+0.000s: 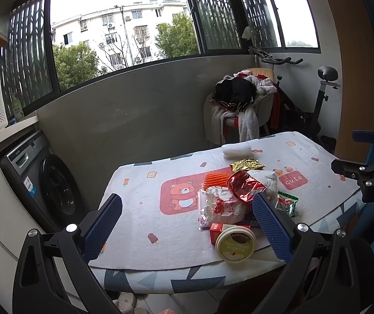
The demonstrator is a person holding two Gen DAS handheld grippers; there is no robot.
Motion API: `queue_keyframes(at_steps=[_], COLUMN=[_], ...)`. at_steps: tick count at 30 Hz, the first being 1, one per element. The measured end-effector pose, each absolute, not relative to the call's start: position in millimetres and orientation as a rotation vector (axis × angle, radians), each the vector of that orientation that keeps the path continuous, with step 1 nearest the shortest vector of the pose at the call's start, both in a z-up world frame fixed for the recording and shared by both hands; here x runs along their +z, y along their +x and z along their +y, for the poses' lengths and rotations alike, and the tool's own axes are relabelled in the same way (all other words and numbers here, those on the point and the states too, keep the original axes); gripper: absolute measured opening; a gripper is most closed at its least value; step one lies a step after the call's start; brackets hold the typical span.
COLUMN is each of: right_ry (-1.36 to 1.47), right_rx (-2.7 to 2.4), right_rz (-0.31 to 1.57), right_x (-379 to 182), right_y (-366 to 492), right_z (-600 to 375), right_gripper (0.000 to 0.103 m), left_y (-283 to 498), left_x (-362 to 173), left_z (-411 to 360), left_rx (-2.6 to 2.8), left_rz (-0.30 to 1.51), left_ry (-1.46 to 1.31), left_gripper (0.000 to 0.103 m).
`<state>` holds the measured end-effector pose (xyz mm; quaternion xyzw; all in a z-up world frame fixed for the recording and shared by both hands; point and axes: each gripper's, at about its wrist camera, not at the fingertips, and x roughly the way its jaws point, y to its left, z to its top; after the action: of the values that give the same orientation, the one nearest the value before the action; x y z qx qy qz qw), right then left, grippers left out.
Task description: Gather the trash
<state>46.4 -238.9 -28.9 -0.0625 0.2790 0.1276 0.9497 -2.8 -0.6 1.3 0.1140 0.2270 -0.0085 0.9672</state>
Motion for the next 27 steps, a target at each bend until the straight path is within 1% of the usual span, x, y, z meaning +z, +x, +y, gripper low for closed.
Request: queue_keyframes(at_steps=[17,22,27], right_ry=[-0.13,-0.1,-0.051], right_rx=[0.25,0.273,0.319], right_rz=[0.582,0.583,0.621], right_x=[-42,-52,-78], right_y=[46,48,57], right_z=[-238,-240,-244], right_gripper=[0.097,0.097,0.097], left_y=[-3,-1,-2], left_x=[-2,-17,-41], left_z=[-6,0,4], left_rx=[-0.029,-0.062,-0.1], left_rz=[0.448,0.443,0.396], left_ry=[0.229,0.204,0.211], left_gripper=[0.098,0.098,0.098])
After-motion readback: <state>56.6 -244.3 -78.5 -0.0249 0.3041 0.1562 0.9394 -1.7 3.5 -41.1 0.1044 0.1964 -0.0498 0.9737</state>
